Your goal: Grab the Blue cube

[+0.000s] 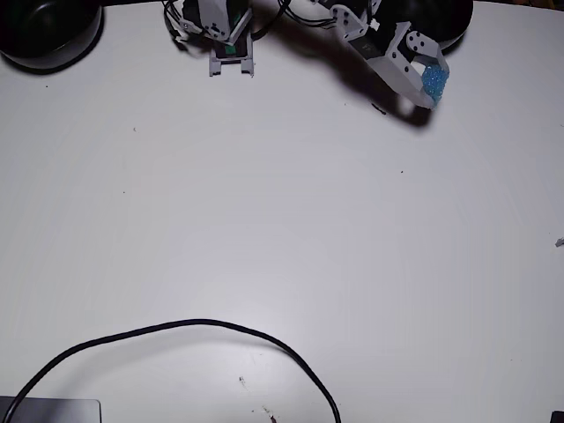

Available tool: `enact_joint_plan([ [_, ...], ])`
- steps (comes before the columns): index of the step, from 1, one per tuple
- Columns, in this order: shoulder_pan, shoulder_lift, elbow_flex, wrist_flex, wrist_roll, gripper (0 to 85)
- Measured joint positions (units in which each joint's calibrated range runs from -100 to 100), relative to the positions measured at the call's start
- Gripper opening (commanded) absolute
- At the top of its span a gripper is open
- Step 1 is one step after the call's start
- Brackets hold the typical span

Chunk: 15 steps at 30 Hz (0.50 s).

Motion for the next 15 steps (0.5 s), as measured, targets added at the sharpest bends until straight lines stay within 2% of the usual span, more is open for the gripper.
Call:
enact_joint_plan([
  [4,5.0,1.7,3.6,-2.4,0.0,8.5],
  [15,13.0,4.9,10.6,-8.5,0.0,8.5],
])
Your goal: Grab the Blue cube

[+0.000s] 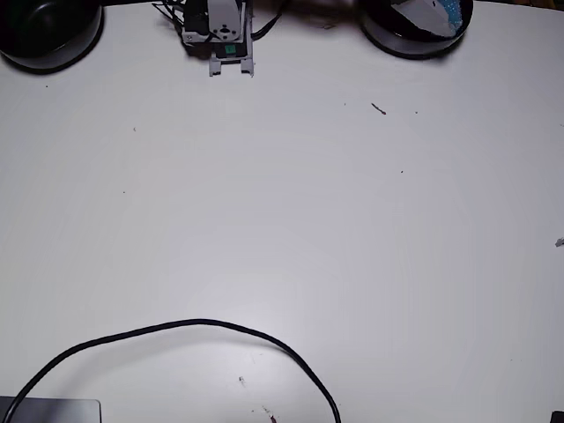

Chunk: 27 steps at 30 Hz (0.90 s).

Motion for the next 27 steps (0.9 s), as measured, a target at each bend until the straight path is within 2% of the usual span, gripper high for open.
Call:
enact_joint_plan([
  [9,4.7,1.5,0.0,-2.4,0.0,8.7],
  [14,5.7,2.3,0.0,-3.8,0.0,9.6],
  [18,6.3,3.2,0.0,-4.3,0.0,34.6],
  [25,6.8,3.4,0.0,-4.5,0.0,50.5],
  [27,6.7,3.4,0.0,-4.5,0.0,50.6],
])
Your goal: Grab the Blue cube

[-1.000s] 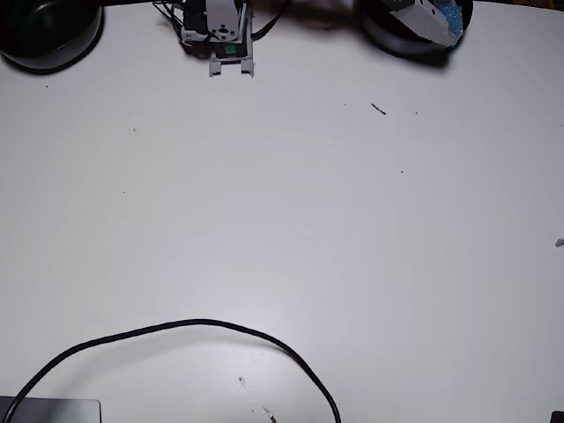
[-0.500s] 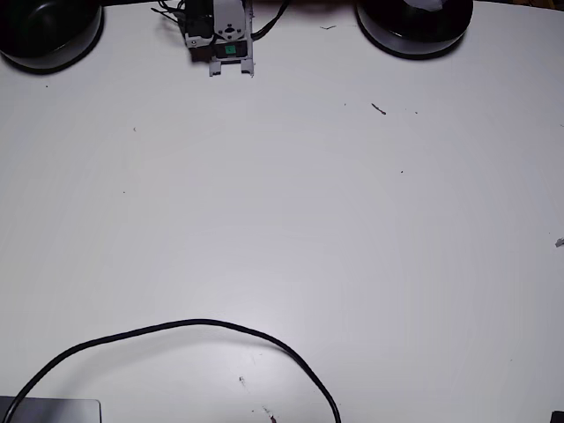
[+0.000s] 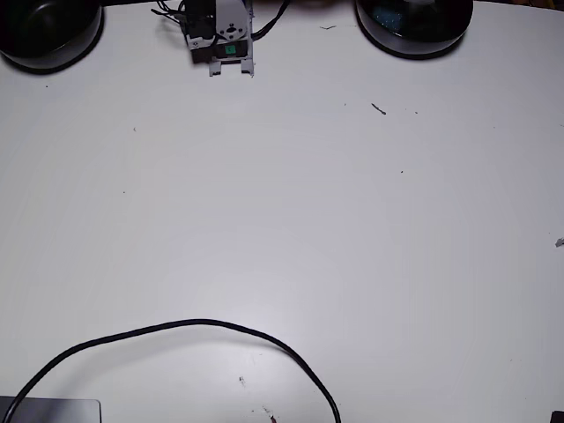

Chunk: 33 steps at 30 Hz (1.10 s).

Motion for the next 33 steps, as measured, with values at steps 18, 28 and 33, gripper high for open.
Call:
enact_joint_plan([
  [18,-10.5,-0.2,6.5,0.0,3.6,46.4],
  [28,-17.9,-2.6,1.9,0.5,7.2,46.3],
  [33,-21.4,-3.8,-0.8,2.2,7.9,46.0],
])
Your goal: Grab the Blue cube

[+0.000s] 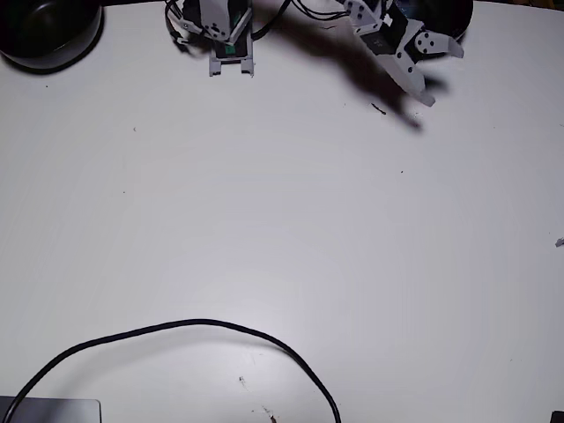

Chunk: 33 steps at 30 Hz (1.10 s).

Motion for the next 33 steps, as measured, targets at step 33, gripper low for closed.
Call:
enact_joint_plan([
  [33,-33.7,4.0,-37.9,40.6,27.2,44.0],
])
